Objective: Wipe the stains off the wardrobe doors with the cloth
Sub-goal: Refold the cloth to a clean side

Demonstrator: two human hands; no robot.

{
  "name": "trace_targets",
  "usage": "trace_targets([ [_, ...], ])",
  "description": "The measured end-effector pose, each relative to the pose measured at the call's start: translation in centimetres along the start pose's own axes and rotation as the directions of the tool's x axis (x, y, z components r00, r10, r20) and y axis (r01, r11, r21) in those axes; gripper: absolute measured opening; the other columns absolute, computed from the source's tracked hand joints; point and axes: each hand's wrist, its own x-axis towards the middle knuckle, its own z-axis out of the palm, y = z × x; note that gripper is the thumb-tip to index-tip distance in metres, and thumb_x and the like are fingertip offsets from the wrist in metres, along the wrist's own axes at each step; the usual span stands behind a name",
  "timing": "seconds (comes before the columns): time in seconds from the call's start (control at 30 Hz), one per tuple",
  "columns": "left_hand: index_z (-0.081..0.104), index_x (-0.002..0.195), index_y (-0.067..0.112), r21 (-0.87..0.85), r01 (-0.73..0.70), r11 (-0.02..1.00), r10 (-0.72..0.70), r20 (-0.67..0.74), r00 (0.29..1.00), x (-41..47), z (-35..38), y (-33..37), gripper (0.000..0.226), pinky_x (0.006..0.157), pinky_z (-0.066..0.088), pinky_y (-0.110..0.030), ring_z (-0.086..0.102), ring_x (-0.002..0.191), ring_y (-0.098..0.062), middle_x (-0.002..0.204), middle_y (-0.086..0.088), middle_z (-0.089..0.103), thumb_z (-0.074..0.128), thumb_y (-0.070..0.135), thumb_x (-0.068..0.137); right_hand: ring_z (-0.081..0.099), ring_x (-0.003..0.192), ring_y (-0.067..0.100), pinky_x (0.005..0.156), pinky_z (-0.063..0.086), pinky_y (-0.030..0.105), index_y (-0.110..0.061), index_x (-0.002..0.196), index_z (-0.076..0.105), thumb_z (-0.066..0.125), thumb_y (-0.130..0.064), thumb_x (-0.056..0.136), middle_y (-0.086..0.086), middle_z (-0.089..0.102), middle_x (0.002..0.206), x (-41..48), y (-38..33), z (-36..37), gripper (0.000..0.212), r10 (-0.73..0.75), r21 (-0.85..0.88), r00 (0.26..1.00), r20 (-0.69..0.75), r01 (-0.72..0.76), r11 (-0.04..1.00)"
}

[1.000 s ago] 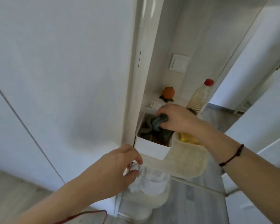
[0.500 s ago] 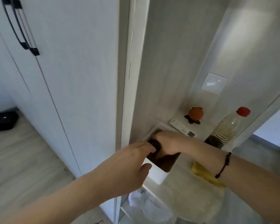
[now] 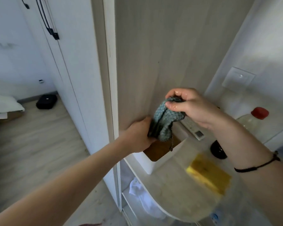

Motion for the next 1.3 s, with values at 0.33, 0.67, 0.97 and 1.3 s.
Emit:
trace_targets([
  [0.33, 0.049, 0.133, 0.023, 0.172, -0.022, 0.985, 0.034, -0.067, 0.997, -1.3, 0.9, -0.9, 0.037, 0.087, 0.052, -0.031, 0.064, 0.101, -0.022, 0.117, -0.001, 0.065, 0.055, 0.018, 0.098, 0.064, 0.088, 0.016, 0.065, 0.045, 0.024, -0.028, 0.100, 0.072, 0.074, -0.030, 0.086, -0.008, 0.066, 0.090, -0.2, 3.9, 3.1, 0.014, 0.173, -0.615, 0.983, -0.055, -0.170, 0.770],
  [0.67, 0.055, 0.126, 0.017, 0.411, -0.050, 0.910, 0.002, 0.117, 0.993, 0.7, 1.7, -0.4, 0.033, 0.077, 0.054, -0.031, 0.067, 0.096, -0.023, 0.108, -0.001, 0.068, 0.058, 0.020, 0.093, 0.063, 0.090, 0.020, 0.075, 0.050, 0.028, -0.009, 0.116, 0.067, 0.062, -0.014, 0.093, 0.008, 0.070, 0.107, 1.0, 6.7, 7.6, 0.023, 0.562, -0.833, 0.787, 0.254, -0.117, 0.541],
  [0.97, 0.031, 0.141, 0.010, 0.080, 0.033, 0.996, -0.045, 0.147, 0.988, 1.5, 1.2, 0.9, 0.085, 0.087, 0.049, -0.031, 0.060, 0.115, -0.027, 0.127, -0.007, 0.060, 0.082, 0.033, 0.077, 0.063, 0.068, 0.019, 0.055, 0.056, 0.030, -0.011, 0.079, 0.065, 0.050, 0.002, 0.086, 0.010, 0.061, 0.075, -0.7, 0.7, 2.4, 0.021, 0.285, -0.094, 0.959, -0.016, -0.285, 0.954],
  [1.3, 0.060, 0.115, 0.018, -0.301, 0.048, 0.952, -0.086, -0.115, 0.990, 1.2, 0.2, 0.6, 0.023, 0.079, 0.060, -0.044, 0.071, 0.081, -0.023, 0.095, -0.002, 0.071, 0.062, 0.018, 0.093, 0.069, 0.097, 0.037, 0.077, 0.061, 0.056, -0.005, 0.094, 0.066, 0.041, 0.001, 0.091, 0.026, 0.067, 0.109, -0.6, 2.4, 2.7, 0.025, 0.457, 0.227, 0.860, -0.228, -0.410, 0.884],
])
